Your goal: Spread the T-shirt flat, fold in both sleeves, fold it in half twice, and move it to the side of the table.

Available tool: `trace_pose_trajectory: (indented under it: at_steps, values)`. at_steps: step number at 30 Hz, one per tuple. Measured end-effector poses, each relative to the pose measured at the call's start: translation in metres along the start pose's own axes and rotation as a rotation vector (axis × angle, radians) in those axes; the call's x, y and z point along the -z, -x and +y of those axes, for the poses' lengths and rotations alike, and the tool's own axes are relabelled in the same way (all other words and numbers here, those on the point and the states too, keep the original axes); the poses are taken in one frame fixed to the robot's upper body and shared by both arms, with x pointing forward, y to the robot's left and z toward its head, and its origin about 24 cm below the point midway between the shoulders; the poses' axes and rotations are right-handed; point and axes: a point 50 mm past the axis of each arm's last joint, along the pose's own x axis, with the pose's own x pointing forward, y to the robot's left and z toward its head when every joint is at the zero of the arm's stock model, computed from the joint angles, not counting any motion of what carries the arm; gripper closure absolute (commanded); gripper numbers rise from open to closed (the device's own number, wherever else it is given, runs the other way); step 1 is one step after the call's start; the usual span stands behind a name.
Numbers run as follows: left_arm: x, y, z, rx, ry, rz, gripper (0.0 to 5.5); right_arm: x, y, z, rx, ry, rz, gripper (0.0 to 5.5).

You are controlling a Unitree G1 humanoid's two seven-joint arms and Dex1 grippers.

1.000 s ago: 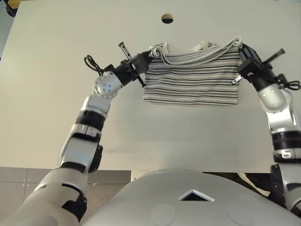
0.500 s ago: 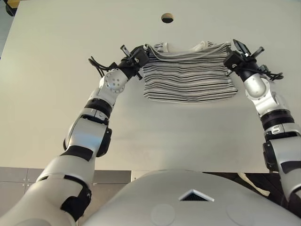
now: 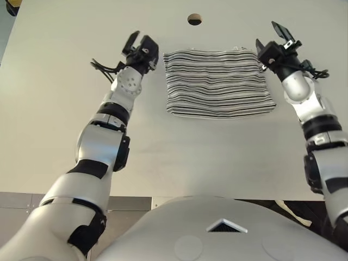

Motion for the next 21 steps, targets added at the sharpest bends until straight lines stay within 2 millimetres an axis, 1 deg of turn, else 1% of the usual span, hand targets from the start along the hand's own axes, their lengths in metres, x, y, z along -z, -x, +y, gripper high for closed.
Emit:
trace_pose_trajectory:
  at_steps: [2,4,5,7,8,11,13,14,16,17,19,20,21]
  values:
    - [0.015,0.016,0.006,-0.061,0.005,-0.048,1.55,0.003,0.039,0.015,-0.142,0.069,0.004,2.88]
    - [0.019,0.031,0.010,-0.138,0.048,-0.142,1.55,0.005,0.070,0.032,-0.307,0.129,0.039,2.88]
    - [0.017,0.036,0.011,-0.158,0.061,-0.179,1.55,0.007,0.077,0.038,-0.349,0.133,0.060,2.88]
    - [0.002,0.044,0.015,-0.200,0.082,-0.300,1.55,0.007,0.076,0.042,-0.382,0.165,0.078,2.88]
    - [-0.003,0.048,0.016,-0.219,0.095,-0.331,1.55,0.008,0.074,0.043,-0.394,0.179,0.082,2.88]
    - [-0.015,0.059,0.017,-0.246,0.109,-0.399,1.55,0.008,0.067,0.044,-0.436,0.242,0.072,2.88]
    - [-0.020,0.064,0.018,-0.260,0.113,-0.417,1.55,0.007,0.065,0.044,-0.455,0.277,0.065,2.88]
    - [-0.021,0.065,0.018,-0.263,0.110,-0.419,1.55,0.006,0.065,0.043,-0.464,0.298,0.059,2.88]
    - [-0.027,0.071,0.020,-0.271,0.100,-0.435,1.55,0.000,0.074,0.039,-0.517,0.361,0.033,2.88]
    - [-0.027,0.073,0.021,-0.271,0.098,-0.437,1.55,-0.006,0.081,0.038,-0.555,0.387,0.010,2.88]
    - [-0.030,0.079,0.023,-0.278,0.091,-0.446,1.55,-0.026,0.100,0.038,-0.646,0.410,-0.069,2.88]
    - [-0.030,0.084,0.026,-0.288,0.087,-0.447,1.55,-0.044,0.111,0.042,-0.710,0.411,-0.139,2.88]
    - [-0.030,0.088,0.027,-0.295,0.083,-0.444,1.55,-0.060,0.119,0.046,-0.757,0.401,-0.202,2.88]
